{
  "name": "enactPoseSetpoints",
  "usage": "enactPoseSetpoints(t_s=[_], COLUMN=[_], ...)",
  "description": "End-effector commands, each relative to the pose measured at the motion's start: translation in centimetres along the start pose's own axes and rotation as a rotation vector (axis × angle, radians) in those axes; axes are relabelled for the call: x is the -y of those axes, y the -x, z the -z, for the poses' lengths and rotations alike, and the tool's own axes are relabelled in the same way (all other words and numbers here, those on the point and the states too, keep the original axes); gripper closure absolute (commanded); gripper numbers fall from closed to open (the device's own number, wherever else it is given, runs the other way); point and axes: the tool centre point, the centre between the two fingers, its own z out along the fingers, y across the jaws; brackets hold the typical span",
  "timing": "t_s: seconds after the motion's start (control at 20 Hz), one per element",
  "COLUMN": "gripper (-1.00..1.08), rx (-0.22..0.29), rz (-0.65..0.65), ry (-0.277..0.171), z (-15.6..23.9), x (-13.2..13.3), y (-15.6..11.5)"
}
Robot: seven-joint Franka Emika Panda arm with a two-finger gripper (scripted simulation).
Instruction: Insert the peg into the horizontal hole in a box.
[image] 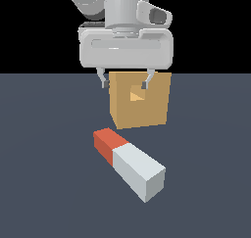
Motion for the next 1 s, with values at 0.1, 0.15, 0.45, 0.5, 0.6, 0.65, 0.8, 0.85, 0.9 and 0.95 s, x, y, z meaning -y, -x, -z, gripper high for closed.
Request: enactPoseSetpoints(t_s=[0.1, 0.15, 0.45, 0.5, 0.6, 0.65, 0.8, 0.85, 0.9, 0.95], gripper=[-0.92, -0.92, -0.92, -0.92, -0.92, -0.92, -0.92, -0.92, -0.92, -0.92], rx=[0.000, 0.000, 0.002, 0.002, 0.003, 0.004, 0.006, 0.007, 0.008, 0.008], rz=[0.002, 0.005, 0.044, 0.054, 0.078, 0.092, 0.139, 0.157, 0.176, 0.196], ry=[0.000, 0.000, 0.001, 0.001, 0.001, 0.001, 0.002, 0.002, 0.002, 0.003], z=[0.0, -0.1, -0.6, -0.7, -1.0, -1.2, -1.8, -2.1, -2.3, -2.6], x=[0.0, 0.0, 0.1, 0.1, 0.2, 0.2, 0.2, 0.2, 0.2, 0.2], y=[0.0, 0.1, 0.7, 0.9, 1.3, 1.5, 2.3, 2.7, 3.0, 3.3])
